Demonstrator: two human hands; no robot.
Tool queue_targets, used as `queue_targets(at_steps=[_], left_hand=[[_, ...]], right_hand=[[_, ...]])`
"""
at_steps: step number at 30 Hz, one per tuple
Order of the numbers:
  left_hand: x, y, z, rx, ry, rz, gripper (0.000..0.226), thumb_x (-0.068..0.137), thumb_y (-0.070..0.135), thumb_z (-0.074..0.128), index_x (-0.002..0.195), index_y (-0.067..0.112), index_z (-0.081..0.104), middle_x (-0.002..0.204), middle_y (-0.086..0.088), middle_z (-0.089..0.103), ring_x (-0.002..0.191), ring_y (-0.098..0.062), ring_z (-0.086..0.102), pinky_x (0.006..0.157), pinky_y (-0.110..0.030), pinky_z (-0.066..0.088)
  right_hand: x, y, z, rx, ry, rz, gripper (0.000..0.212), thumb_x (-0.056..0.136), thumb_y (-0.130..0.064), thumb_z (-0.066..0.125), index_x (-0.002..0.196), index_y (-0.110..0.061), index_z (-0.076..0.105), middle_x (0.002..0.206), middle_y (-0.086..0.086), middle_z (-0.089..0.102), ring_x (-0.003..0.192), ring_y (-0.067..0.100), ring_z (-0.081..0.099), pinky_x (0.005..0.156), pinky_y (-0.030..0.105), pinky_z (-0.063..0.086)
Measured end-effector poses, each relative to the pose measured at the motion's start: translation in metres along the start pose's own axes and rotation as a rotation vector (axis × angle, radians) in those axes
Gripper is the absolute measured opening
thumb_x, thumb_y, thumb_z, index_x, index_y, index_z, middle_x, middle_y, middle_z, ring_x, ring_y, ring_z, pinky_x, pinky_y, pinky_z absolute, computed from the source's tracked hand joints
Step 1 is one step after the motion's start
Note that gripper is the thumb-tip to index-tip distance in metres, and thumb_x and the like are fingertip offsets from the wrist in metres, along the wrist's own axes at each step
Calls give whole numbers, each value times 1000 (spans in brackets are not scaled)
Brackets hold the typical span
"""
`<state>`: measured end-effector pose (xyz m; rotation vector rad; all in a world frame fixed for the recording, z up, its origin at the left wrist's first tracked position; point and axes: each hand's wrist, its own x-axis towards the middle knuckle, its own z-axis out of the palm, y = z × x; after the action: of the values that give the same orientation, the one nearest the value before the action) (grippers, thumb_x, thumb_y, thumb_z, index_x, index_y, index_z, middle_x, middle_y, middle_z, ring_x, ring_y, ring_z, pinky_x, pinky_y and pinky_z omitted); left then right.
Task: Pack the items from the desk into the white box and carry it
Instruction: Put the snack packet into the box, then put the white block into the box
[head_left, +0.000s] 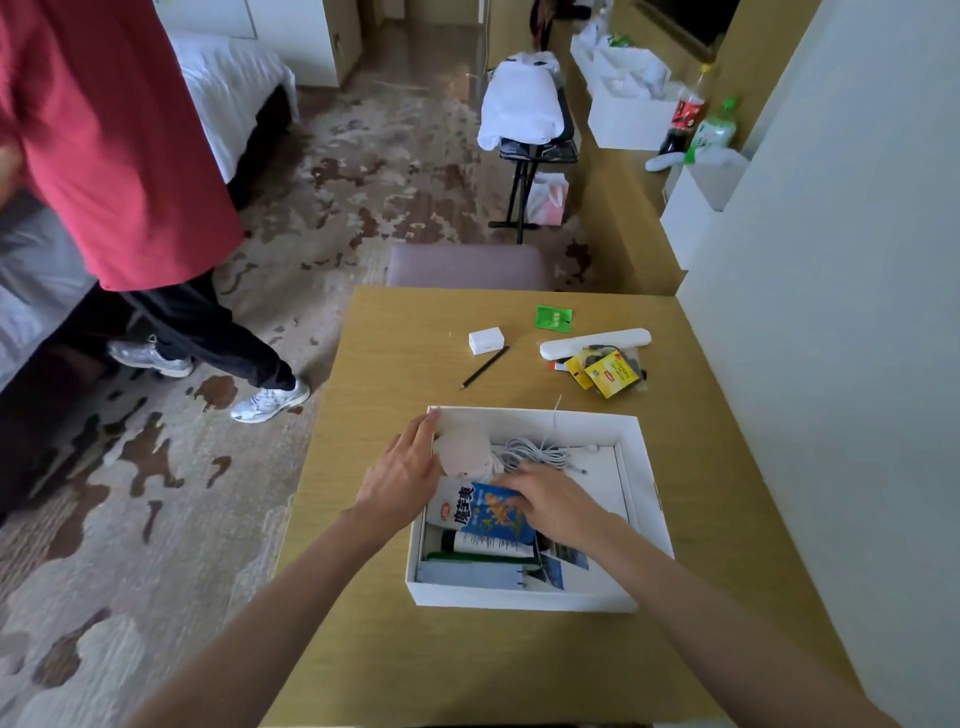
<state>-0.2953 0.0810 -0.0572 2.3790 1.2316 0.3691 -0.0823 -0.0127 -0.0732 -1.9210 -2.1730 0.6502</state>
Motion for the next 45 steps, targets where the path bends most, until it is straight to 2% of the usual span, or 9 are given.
queue_targets(at_steps=[4,9,15,21,25,30,35,41,45], left_hand=[[16,-6,-3,-10,0,61,44,94,20,43,137,19,34,139,-4,44,120,-27,48,81,-47,53],[41,-11,-10,25,132,162,22,91,14,49,112,14,56,119,-2,56,105,-20,53,52,-26,45],[108,-3,-10,-102,36,83,22,91,18,47,109,19,59,118,0,59,102,-20,59,69,-34,53],[200,4,14,-222,-198,-185,19,87,21,49,104,22,59,112,-6,63,91,-29,63,81,-39,54],[248,-4,40,-12,-239,-179,33,88,21,50,121,17,50,128,-7,51,113,-32,53,91,-45,48],[303,-13,70,216,-257,-212,50,91,29,52,136,14,36,141,-7,39,127,-30,37,91,-46,43],[333,-26,97,304,-314,-212,56,90,44,54,136,16,39,135,-6,47,123,-30,44,89,-44,44],[316,-38,98,57,-204,-209,55,90,48,51,130,12,42,131,-8,48,109,-31,53,75,-37,40],[283,-34,85,-243,-169,-299,50,87,49,56,121,13,48,116,-7,55,88,-23,54,70,-34,45]], right_hand=[[-10,3,-3,-94,86,-19,42,92,-29,61,132,-20,56,117,0,55,109,15,49,91,30,46],[-18,-2,-35,262,327,138,28,93,-23,61,119,-18,65,111,-4,59,103,7,54,86,20,43],[-3,29,-82,413,485,315,20,94,-18,59,112,-22,66,108,-9,62,96,-6,55,73,6,41],[53,94,-117,327,419,408,22,95,-20,56,112,-15,67,108,-2,66,91,10,59,76,22,46],[101,138,-113,302,339,395,19,94,-20,56,107,-13,68,103,0,67,90,17,60,79,32,49],[149,179,-92,256,248,411,17,92,-18,57,104,-15,69,103,3,67,84,17,57,79,36,49],[174,194,-72,214,141,360,20,91,-19,58,108,-17,68,107,3,65,97,17,60,78,28,44],[175,192,-58,58,70,265,25,89,-23,65,114,-19,65,111,-1,65,107,15,58,87,32,49],[173,175,-54,172,-117,241,29,80,-58,64,83,-29,65,85,-13,65,83,6,61,71,27,49]])
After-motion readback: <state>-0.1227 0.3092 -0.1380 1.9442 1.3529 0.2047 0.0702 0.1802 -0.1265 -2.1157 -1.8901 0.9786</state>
